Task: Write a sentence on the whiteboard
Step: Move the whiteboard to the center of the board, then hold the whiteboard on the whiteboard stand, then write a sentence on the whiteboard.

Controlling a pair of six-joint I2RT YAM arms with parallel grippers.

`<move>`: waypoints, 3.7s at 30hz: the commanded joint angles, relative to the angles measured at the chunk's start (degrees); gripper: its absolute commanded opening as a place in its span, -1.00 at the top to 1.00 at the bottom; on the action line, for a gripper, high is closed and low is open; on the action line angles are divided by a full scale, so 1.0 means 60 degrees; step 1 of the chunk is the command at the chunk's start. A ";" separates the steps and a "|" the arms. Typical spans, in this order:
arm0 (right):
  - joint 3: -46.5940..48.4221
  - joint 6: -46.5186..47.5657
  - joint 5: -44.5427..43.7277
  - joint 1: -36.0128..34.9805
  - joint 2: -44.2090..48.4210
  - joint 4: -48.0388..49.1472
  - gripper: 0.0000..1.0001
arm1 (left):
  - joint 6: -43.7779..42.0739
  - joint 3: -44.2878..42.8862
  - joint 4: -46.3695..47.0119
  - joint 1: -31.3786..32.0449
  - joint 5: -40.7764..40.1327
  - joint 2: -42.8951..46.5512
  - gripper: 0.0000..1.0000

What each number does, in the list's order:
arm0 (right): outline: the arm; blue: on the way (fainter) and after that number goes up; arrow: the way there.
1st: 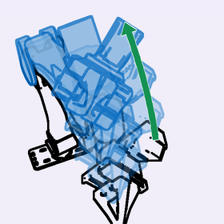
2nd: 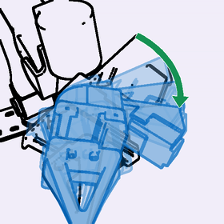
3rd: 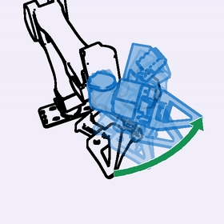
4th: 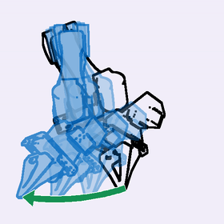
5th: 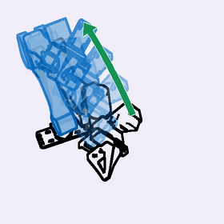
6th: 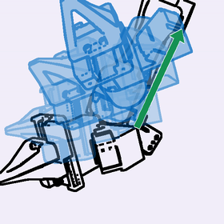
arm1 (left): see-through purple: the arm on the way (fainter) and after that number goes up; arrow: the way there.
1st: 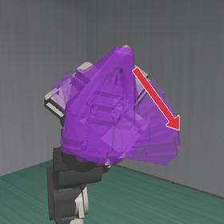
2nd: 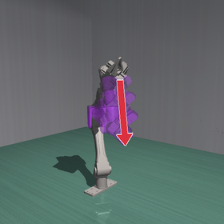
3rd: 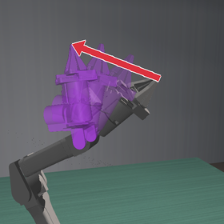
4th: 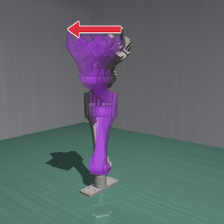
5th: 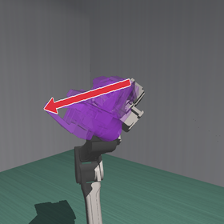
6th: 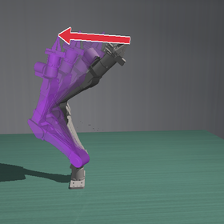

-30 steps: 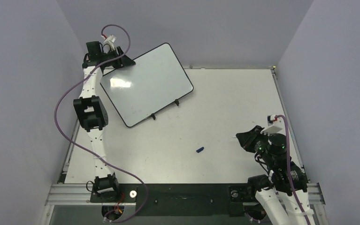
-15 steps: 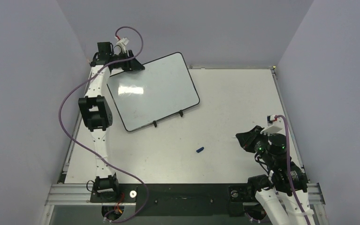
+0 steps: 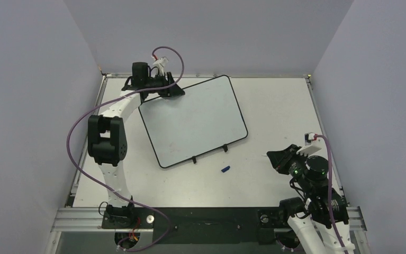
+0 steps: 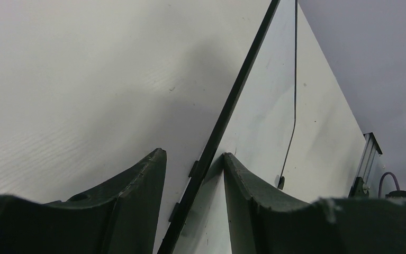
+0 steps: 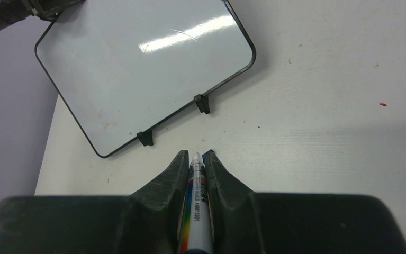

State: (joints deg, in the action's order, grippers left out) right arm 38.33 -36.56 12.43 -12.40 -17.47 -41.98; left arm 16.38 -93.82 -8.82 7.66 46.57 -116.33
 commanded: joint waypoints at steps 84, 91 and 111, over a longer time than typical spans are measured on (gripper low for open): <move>0.1011 0.4087 -0.2623 -0.8523 -0.9406 1.4515 1.00 | -0.2533 0.0742 -0.3304 0.2726 -0.2694 0.3793 1.00; 0.1390 0.4525 -0.2416 -0.8548 -1.0183 1.5190 1.00 | -0.2613 0.1159 -0.2994 0.2744 -0.2624 0.4097 1.00; 0.2113 0.5007 -0.2592 -0.8697 -1.2148 1.6223 1.00 | -0.1873 0.1600 -0.2482 0.2737 -0.3136 0.4804 1.00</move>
State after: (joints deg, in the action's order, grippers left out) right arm 48.14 -7.03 -2.66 -63.86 -89.03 50.06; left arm 4.38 -83.61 -29.26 23.70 26.76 -91.61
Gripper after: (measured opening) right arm 0.106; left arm 0.375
